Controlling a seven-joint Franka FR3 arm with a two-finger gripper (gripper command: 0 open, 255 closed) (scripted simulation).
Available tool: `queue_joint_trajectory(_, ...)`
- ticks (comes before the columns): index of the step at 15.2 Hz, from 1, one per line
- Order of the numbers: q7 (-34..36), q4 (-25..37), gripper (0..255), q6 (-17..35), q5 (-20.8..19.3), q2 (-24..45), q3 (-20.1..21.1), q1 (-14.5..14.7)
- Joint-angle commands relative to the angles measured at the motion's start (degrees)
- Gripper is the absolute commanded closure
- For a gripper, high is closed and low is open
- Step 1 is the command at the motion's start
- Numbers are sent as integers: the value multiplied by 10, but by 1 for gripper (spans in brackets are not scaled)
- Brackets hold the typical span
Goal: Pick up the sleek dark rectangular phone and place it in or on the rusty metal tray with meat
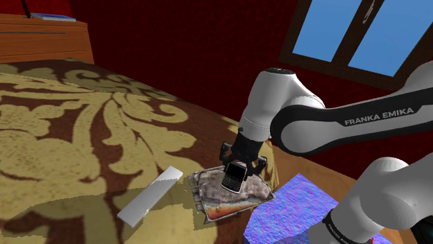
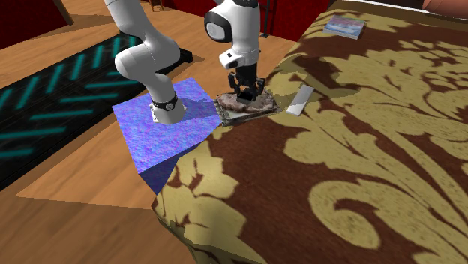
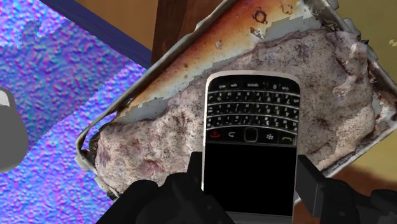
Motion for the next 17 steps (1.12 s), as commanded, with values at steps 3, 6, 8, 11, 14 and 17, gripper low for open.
queue_joint_trajectory(3,1,-5,255,10,2,4,4,1)
queue_joint_trajectory(6,1,-5,255,10,2,4,4,1)
queue_joint_trajectory(8,1,-5,255,10,2,4,4,1)
queue_joint_trajectory(11,1,-5,0,10,2,4,4,1)
queue_joint_trajectory(14,1,-5,0,10,2,4,4,1)
queue_joint_trajectory(17,-1,27,0,-60,-4,-35,-19,4)
